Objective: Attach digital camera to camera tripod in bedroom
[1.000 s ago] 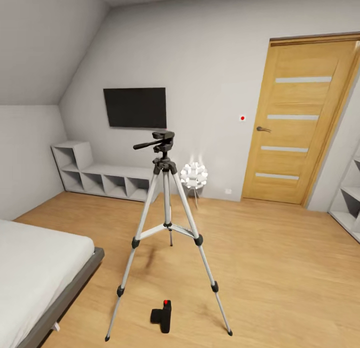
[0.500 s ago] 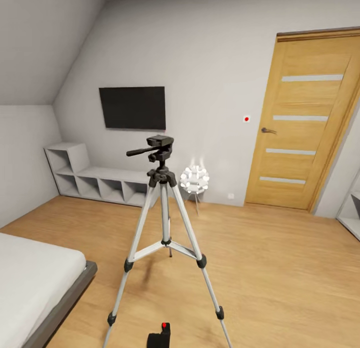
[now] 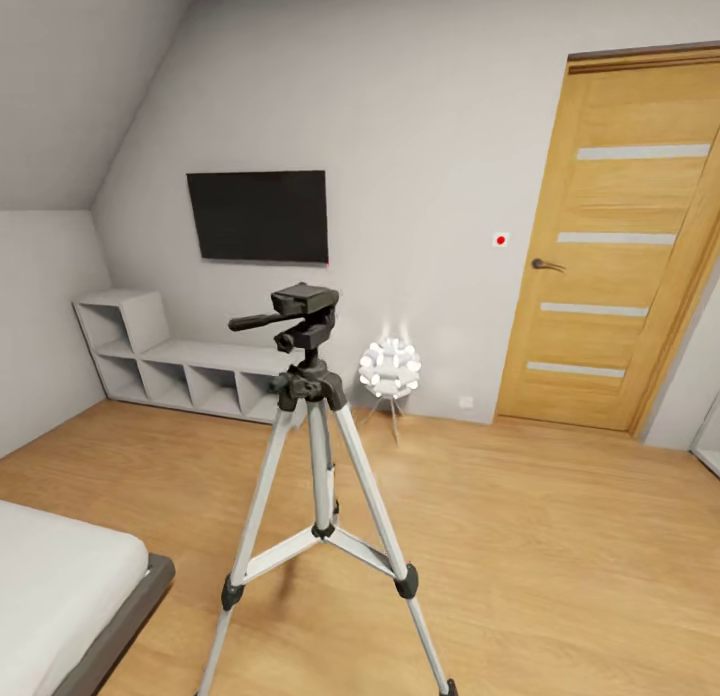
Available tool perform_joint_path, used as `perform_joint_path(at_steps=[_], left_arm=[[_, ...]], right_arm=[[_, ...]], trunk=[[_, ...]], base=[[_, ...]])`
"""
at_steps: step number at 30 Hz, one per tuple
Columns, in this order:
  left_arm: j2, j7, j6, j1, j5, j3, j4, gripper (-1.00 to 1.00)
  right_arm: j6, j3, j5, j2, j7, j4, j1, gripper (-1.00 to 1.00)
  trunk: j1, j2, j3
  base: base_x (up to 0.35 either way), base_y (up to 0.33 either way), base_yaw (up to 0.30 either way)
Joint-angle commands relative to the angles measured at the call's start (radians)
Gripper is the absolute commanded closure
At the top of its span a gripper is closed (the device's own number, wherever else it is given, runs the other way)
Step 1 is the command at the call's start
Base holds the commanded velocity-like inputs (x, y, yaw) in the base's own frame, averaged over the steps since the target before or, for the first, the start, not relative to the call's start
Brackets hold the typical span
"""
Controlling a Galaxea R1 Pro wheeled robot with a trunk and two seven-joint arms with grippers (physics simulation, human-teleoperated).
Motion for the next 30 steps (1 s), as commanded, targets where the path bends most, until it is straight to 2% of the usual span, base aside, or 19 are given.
perform_joint_path(at_steps=[1, 22, 30], left_arm=[[0.0, 0.0, -0.002, 0.0, 0.0, 0.0, -0.001, -1.0], [0.001, 0.0, -0.002, 0.0, 0.0, -0.002, -0.001, -1.0], [0.001, 0.0, -0.004, 0.0, 0.0, -0.002, -0.001, -1.0]], right_arm=[[-0.003, 0.0, 0.001, 0.0, -0.001, 0.001, -0.001, -1.0], [-0.003, -0.001, 0.001, 0.001, -0.001, 0.001, -0.001, -1.0], [-0.003, -0.001, 0.001, 0.001, -0.001, 0.001, -0.001, -1.0]], trunk=[[0.001, 0.0, -0.001], [0.001, 0.0, -0.001], [0.001, 0.0, -0.001]], base=[[0.32, -0.119, 0.0], [0.02, -0.008, 0.0], [-0.237, 0.0, 0.0]])
